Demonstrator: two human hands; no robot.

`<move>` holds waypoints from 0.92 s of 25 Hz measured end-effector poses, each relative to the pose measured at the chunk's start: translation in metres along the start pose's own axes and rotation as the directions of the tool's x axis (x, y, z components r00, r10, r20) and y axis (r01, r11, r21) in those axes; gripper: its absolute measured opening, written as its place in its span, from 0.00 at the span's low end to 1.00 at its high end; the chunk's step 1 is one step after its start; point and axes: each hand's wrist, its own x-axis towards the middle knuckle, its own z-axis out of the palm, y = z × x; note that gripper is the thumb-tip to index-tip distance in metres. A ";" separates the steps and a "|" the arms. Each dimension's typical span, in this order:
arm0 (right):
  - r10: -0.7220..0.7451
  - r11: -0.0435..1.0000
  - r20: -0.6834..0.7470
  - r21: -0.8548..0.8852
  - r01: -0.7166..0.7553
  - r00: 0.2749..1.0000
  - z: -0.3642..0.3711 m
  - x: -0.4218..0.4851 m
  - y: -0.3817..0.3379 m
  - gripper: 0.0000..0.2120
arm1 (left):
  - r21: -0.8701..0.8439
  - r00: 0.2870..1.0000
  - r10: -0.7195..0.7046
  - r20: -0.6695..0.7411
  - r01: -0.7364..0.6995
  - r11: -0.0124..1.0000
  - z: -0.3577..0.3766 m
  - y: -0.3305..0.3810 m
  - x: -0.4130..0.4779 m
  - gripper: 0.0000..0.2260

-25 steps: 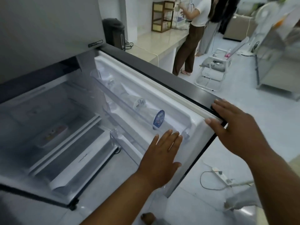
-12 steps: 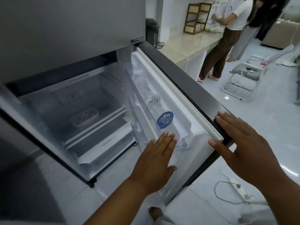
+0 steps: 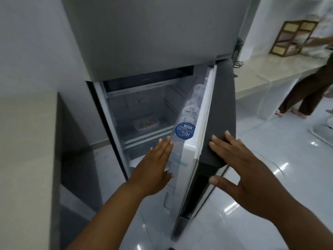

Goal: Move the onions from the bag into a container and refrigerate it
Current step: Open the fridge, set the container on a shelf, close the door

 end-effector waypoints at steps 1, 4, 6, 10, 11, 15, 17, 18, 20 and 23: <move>-0.055 0.998 0.007 0.000 0.055 0.998 0.011 0.016 -0.007 0.36 | -0.026 0.998 -0.060 -0.010 0.060 0.998 -0.006 -0.013 -0.006 0.41; -0.185 0.981 0.018 -0.047 0.186 0.982 0.045 0.063 -0.027 0.37 | -0.258 0.959 -0.279 -0.051 0.258 0.931 -0.011 -0.038 -0.030 0.41; -0.237 0.968 0.019 -0.079 0.238 0.971 0.068 0.098 -0.041 0.38 | -0.440 0.885 -0.456 -0.097 0.373 0.817 -0.005 -0.047 -0.049 0.41; -0.337 0.938 0.002 -0.091 0.336 0.942 0.110 0.163 -0.059 0.37 | -0.638 0.781 -0.622 -0.063 0.447 0.627 0.016 -0.062 -0.064 0.41; -0.365 0.927 0.007 -0.091 0.364 0.931 0.119 0.180 -0.061 0.38 | -0.651 0.779 -0.626 -0.047 0.451 0.610 0.019 -0.067 -0.058 0.41; -0.451 0.886 0.018 -0.106 0.450 0.892 0.145 0.239 -0.067 0.38 | -0.687 0.737 -0.675 -0.031 0.475 0.550 0.009 -0.092 -0.018 0.43; -0.485 0.868 0.022 -0.109 0.484 0.874 0.157 0.260 -0.067 0.39 | -0.680 0.682 -0.729 -0.058 0.507 0.529 0.003 -0.112 0.004 0.45; -0.496 0.861 0.025 -0.116 0.495 0.868 0.163 0.268 -0.066 0.39 | -0.672 0.661 -0.748 -0.062 0.527 0.521 0.000 -0.121 0.014 0.46; -0.506 0.853 0.033 -0.131 0.506 0.862 0.175 0.279 -0.058 0.40 | -0.656 0.636 -0.768 -0.072 0.549 0.517 -0.004 -0.138 0.030 0.46; -0.489 0.855 0.061 -0.165 0.492 0.870 0.188 0.299 -0.044 0.42 | -0.667 0.616 -0.780 -0.106 0.538 0.515 -0.015 -0.161 0.053 0.44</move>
